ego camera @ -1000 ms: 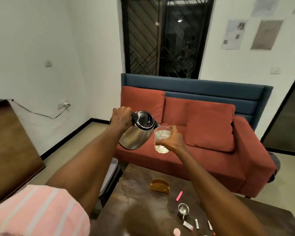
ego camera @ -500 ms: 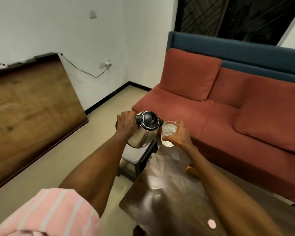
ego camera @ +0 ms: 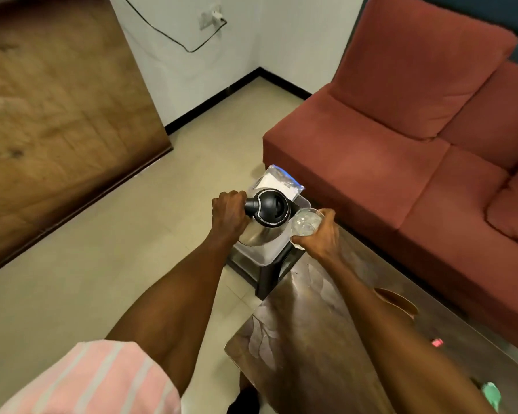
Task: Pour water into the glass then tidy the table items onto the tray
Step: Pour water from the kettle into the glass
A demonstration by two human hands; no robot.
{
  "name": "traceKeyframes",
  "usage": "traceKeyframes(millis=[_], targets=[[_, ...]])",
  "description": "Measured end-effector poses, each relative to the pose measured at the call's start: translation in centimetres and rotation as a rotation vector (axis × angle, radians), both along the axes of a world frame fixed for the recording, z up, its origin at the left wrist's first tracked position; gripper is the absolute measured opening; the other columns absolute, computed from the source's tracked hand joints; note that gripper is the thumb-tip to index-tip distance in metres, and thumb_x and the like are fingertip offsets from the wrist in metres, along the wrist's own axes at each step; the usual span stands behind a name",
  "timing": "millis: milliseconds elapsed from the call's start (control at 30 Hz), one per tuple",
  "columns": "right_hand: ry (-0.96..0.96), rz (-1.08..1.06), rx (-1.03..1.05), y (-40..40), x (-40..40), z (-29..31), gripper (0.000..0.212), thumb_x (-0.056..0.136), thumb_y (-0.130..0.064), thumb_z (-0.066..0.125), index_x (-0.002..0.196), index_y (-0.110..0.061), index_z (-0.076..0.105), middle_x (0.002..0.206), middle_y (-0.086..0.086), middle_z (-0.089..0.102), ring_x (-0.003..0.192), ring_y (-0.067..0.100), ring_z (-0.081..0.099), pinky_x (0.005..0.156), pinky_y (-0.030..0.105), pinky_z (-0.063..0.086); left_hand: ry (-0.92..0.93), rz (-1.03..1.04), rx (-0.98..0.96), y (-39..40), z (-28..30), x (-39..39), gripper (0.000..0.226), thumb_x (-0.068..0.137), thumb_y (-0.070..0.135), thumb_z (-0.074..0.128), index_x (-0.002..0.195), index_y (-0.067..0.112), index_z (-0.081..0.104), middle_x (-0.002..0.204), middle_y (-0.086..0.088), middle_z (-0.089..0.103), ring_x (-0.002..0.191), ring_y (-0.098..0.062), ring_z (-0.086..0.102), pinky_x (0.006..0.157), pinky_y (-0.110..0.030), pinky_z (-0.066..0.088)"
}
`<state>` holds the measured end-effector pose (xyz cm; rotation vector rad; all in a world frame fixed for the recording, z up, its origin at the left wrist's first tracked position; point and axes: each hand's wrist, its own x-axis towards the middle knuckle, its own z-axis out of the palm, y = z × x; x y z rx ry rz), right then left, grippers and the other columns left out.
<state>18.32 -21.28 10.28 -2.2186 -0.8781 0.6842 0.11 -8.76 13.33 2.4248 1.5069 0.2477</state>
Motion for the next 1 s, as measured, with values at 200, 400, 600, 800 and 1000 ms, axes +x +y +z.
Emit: traceKeyframes(millis=[200,400,600,800,1000], targets=[[0.03,0.009,-0.008,3.6,-0.2,-5.2,0.09,0.049,-0.03,0.091,0.119,-0.024,0.036,0.108,-0.004,0.049,0.1,0.02,0.053,0.076,0.031,0.043,-0.007,0.019,-0.063,3.6,-5.8,-0.5,0.019,0.076,0.012,0.062,0.093,0.006,0.061,0.094,-0.014,0.066,0.087,-0.035,0.056,0.07,-0.033,0.03],[0.053,0.009,-0.031,5.9,-0.6,-9.3,0.098,0.05,-0.028,0.093,0.127,-0.022,0.033,0.121,0.003,0.055,0.106,0.023,0.055,0.081,0.037,0.052,-0.052,0.039,-0.122,6.0,-10.8,-0.9,0.019,0.068,0.004,0.063,0.087,0.005,0.061,0.087,-0.015,0.066,0.082,-0.036,0.057,0.066,-0.031,0.029],[0.055,-0.016,-0.072,6.6,-0.6,-12.5,0.097,0.051,-0.026,0.095,0.128,-0.018,0.035,0.125,0.008,0.057,0.111,0.03,0.058,0.084,0.038,0.053,-0.034,0.027,-0.16,7.8,-14.9,-0.6,0.017,0.065,0.001,0.061,0.082,0.006,0.06,0.081,-0.013,0.065,0.076,-0.034,0.057,0.062,-0.029,0.028],[0.073,-0.007,-0.105,6.8,-0.1,-14.5,0.097,0.055,-0.024,0.093,0.131,-0.017,0.033,0.125,0.009,0.056,0.11,0.031,0.059,0.083,0.038,0.055,0.026,0.005,-0.16,8.7,-17.8,-0.2,0.016,0.062,-0.004,0.06,0.074,0.006,0.058,0.077,-0.015,0.065,0.07,-0.037,0.056,0.06,-0.03,0.029],[0.081,-0.027,-0.106,7.2,0.6,-15.4,0.097,0.054,-0.026,0.094,0.13,-0.018,0.033,0.126,0.008,0.056,0.11,0.031,0.059,0.088,0.046,0.056,0.036,-0.03,-0.168,9.8,-18.8,-0.2,0.014,0.06,-0.003,0.06,0.071,0.004,0.057,0.074,-0.017,0.064,0.068,-0.04,0.055,0.058,-0.032,0.03]])
